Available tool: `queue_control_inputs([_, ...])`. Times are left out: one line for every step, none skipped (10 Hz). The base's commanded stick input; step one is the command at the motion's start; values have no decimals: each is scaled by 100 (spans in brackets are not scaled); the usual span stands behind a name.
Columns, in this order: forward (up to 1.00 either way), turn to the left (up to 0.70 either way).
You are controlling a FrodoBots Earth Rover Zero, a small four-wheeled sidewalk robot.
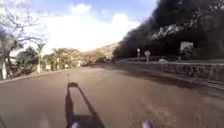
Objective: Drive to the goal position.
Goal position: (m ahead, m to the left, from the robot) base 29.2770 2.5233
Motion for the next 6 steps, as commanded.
queue_control_inputs([85,0])
queue_control_inputs([85,0])
queue_control_inputs([85,0])
queue_control_inputs([85,0])
queue_control_inputs([85,0])
queue_control_inputs([85,0])
